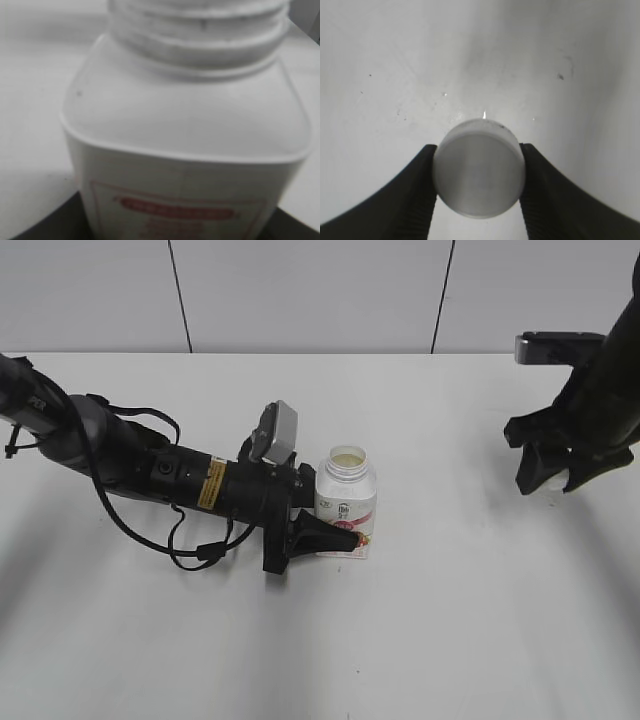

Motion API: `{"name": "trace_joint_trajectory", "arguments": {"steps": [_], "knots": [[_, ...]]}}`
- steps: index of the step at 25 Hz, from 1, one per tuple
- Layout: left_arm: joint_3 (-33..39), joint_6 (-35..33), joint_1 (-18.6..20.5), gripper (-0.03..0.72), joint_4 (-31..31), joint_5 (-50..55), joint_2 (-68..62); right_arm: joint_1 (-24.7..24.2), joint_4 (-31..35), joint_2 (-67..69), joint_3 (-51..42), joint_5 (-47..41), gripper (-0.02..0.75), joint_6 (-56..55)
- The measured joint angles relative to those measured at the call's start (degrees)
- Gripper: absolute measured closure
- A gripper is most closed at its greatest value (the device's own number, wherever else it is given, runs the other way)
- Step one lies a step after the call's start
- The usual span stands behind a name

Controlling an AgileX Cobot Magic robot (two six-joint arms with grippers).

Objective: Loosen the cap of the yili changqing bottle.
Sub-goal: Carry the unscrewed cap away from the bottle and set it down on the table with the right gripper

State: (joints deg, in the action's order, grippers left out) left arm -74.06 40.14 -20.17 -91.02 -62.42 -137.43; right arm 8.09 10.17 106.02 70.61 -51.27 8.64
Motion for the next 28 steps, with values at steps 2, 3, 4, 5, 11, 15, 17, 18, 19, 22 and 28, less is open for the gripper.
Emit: {"name": "trace_joint_trajectory", "arguments": {"steps": [2, 3, 4, 5, 11, 15, 17, 18, 19, 22, 28], "knots": [[0.0, 0.0, 0.0, 0.303, 0.0, 0.0, 0.0, -0.02, -0.05, 0.0, -2.97, 2.01, 0.351, -0.74], [0.0, 0.0, 0.0, 0.303, 0.0, 0.0, 0.0, -0.02, -0.05, 0.0, -4.15, 3.06, 0.351, -1.11], [0.0, 0.06, 0.0, 0.303, 0.0, 0.0, 0.0, -0.02, -0.07, -0.04, -5.06, 4.19, 0.351, -1.37], [0.0, 0.06, 0.0, 0.303, 0.0, 0.0, 0.0, -0.02, -0.07, -0.04, -6.06, 5.39, 0.351, -1.61], [0.0, 0.12, 0.0, 0.303, 0.0, -0.05, 0.0, -1.73, -0.07, -0.04, -9.71, 11.57, 0.351, -2.98], [0.0, 0.12, 0.0, 0.303, 0.0, -0.05, 0.0, -3.66, -0.12, -0.04, -12.01, 16.31, 0.351, -3.53], [0.0, 0.12, 0.0, 0.303, 0.0, -0.05, 0.0, -3.82, -0.18, -0.04, -12.81, 18.21, 0.351, -3.59], [0.0, 0.12, 0.0, 0.303, 0.0, -0.05, 0.0, -3.87, -0.18, -0.04, -13.0, 19.13, 0.351, -3.65], [0.0, 0.12, 0.0, 0.303, 0.0, -0.05, 0.0, -3.87, -0.18, -0.04, -13.06, 19.78, 0.351, -3.65], [0.0, 0.12, 0.0, 0.303, 0.0, -0.05, 0.0, -3.87, -0.18, -0.04, -13.06, 20.66, 0.351, -3.76], [0.0, 0.12, 0.0, 0.303, 0.0, -0.05, 0.0, -3.87, -0.18, 2.93, -13.08, 21.19, 0.351, -3.76]]}}
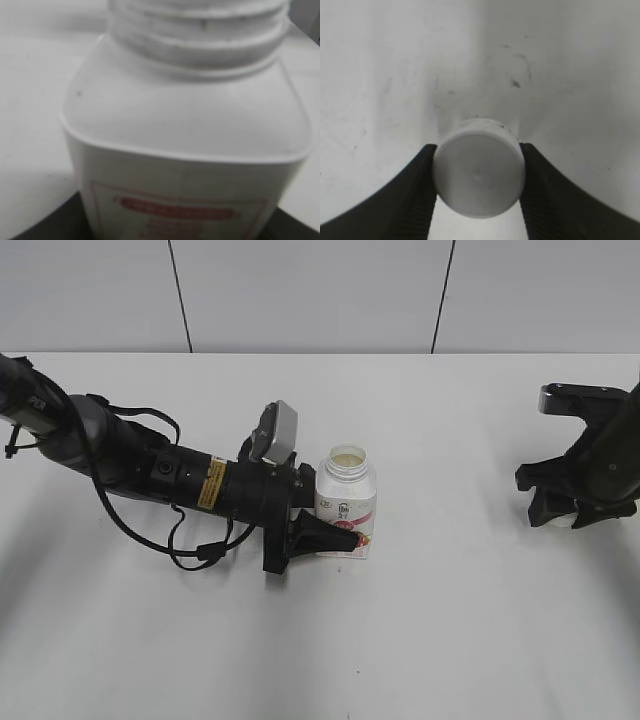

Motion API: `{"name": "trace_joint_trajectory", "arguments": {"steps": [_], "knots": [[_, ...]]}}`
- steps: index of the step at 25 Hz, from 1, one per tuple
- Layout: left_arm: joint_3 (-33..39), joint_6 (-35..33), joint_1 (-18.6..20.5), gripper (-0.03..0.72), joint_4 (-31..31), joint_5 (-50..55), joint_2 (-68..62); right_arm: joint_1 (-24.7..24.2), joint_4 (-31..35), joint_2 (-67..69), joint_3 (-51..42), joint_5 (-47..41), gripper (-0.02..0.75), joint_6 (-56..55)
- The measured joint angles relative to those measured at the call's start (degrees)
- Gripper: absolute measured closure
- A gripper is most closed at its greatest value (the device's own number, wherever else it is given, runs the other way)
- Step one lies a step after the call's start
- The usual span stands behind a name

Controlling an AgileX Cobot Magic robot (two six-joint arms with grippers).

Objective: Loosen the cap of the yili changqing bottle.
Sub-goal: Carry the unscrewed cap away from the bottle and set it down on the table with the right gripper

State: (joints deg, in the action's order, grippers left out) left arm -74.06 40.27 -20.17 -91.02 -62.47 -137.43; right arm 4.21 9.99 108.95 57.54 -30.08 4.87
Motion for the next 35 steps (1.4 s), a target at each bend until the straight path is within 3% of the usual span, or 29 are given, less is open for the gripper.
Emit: {"name": "trace_joint_trajectory", "arguments": {"steps": [21, 28, 35], "knots": [[0.0, 0.0, 0.0, 0.303, 0.0, -0.05, 0.0, 0.0, -0.3, 0.4, -0.06, 0.36, 0.35, 0.0], [0.0, 0.0, 0.0, 0.303, 0.0, -0.05, 0.0, 0.0, -0.31, 0.4, -0.06, 0.11, 0.233, 0.0], [0.0, 0.0, 0.0, 0.303, 0.0, -0.05, 0.0, 0.0, -0.26, 0.4, 0.29, -0.99, 0.223, -0.06]]}}
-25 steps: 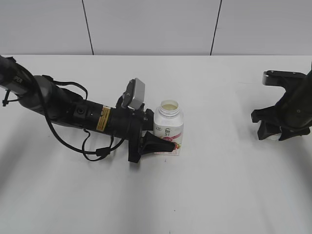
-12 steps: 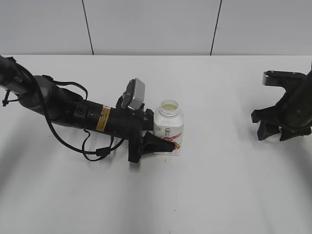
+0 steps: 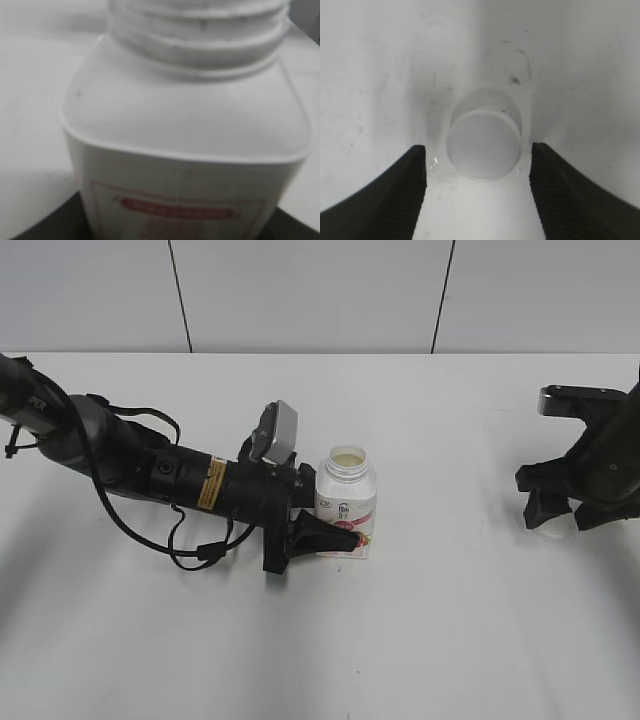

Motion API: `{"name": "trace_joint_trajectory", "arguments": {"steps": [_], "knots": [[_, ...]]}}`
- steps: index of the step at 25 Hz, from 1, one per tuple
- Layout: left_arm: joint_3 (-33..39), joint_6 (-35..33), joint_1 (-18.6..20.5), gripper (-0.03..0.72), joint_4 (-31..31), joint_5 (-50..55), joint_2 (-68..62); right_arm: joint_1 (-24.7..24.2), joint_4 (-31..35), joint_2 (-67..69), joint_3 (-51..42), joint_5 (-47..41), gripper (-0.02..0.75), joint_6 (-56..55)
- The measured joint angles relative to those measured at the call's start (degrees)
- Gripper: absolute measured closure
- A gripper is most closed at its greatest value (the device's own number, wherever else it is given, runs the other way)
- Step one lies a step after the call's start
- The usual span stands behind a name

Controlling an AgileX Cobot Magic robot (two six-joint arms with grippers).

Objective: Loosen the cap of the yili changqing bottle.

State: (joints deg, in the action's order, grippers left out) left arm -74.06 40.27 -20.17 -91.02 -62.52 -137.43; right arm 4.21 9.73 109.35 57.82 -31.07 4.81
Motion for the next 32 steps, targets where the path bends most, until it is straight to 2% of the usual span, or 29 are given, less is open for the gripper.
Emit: {"name": "trace_joint_trajectory", "arguments": {"steps": [9, 19, 32], "knots": [[0.0, 0.0, 0.0, 0.303, 0.05, 0.05, 0.0, 0.0, 0.17, -2.01, 4.95, -7.39, 0.223, 0.05], [0.1, 0.19, 0.0, 0.302, 1.82, 0.05, 0.0, 0.0, 0.23, -3.52, 5.29, -7.72, 0.223, -0.01], [0.28, 2.03, 0.0, 0.214, 3.87, 0.4, -0.58, 0.0, 0.3, -3.52, 5.29, -7.47, 0.223, -0.01]]}}
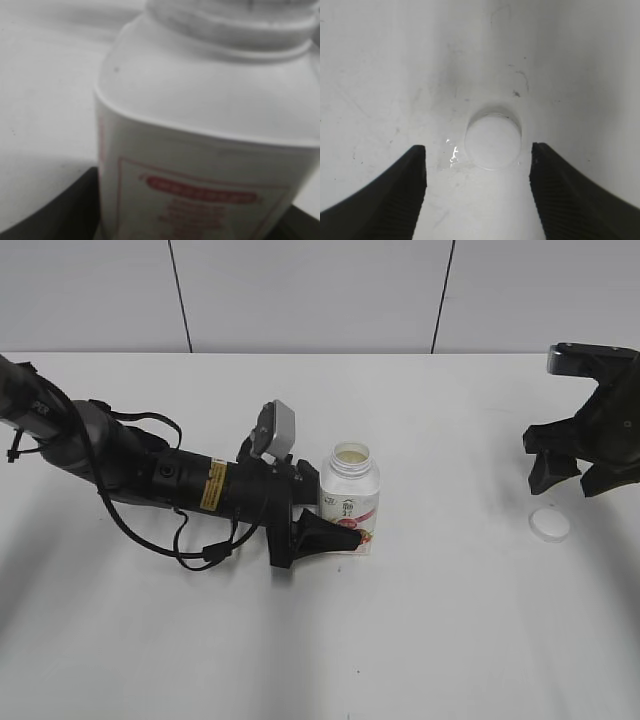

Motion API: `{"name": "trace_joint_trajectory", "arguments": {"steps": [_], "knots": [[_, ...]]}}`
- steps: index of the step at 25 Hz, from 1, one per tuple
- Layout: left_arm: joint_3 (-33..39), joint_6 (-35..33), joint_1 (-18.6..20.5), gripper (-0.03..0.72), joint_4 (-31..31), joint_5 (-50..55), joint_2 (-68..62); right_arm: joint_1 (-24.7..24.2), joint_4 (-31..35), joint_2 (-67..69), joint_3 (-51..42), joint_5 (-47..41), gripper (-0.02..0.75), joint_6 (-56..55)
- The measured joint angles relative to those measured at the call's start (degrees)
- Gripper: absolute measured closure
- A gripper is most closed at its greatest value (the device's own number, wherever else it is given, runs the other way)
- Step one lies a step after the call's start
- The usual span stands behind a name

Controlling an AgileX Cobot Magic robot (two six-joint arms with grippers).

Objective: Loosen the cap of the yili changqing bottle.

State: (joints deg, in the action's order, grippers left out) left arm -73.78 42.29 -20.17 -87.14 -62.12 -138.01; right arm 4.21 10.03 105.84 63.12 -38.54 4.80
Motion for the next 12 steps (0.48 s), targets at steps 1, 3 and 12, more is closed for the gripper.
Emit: {"name": "trace_joint_trajectory", "arguments": {"steps": [1, 3, 12], "knots": [[0.0, 0.15, 0.0, 0.213, 0.0, 0.0, 0.0, 0.0, 0.0, 0.0, 0.0, 0.0, 0.223, 0.0], [0.0, 0.22, 0.0, 0.209, 0.04, -0.13, 0.0, 0.0, 0.0, 0.0, 0.0, 0.12, 0.223, 0.0], [0.07, 0.36, 0.0, 0.207, 0.0, -0.47, 2.54, 0.0, 0.0, 0.0, 0.0, 0.5, 0.223, 0.0]]}}
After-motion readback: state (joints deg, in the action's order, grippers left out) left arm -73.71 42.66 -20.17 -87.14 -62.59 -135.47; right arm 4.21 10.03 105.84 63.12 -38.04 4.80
